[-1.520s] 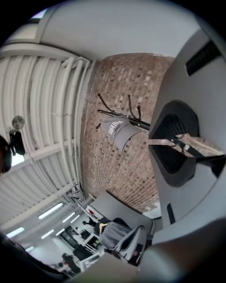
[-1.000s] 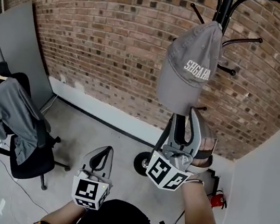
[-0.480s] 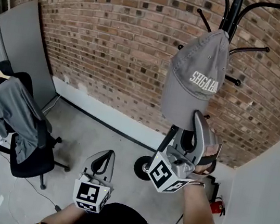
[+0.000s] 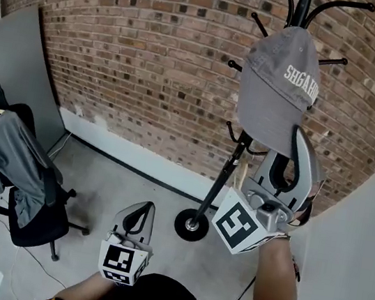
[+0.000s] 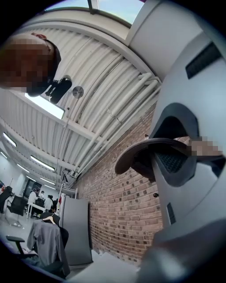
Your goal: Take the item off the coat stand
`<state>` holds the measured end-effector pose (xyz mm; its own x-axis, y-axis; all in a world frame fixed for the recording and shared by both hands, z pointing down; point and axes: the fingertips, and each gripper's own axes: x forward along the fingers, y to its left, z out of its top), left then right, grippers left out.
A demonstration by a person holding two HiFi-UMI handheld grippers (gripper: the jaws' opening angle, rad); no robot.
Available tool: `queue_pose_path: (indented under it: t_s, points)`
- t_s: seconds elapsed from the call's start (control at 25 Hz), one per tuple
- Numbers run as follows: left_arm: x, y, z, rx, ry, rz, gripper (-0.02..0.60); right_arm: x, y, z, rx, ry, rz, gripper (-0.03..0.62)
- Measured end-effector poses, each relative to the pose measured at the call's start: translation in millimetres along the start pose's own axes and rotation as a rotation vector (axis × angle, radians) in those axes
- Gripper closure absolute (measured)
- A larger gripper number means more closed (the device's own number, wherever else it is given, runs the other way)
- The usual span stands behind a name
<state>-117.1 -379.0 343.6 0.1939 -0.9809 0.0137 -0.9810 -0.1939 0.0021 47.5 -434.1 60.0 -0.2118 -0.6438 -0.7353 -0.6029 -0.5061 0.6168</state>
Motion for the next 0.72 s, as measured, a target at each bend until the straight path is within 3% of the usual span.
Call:
queue_pose_path:
  t_s: [0.36,0.6,0.72]
  points:
    - [-13.5,10.9,7.5,-0.02,-0.02,-0.033,0.563,28.7,-67.3,14.3,0.05,0.043,-0.103,0.561]
    - [-27.6,13.2,1.5,-0.032,-0.014,-0.086,0.563,-8.4,-105.8,-10.1,0.158,0.178,-0.225,0.562]
    - [-37.9,9.3,-6.5,-0.037,0.001,-0.125,0.563,-37.8,-113.5,-15.1,0.153,0.236,-0.235,0.562]
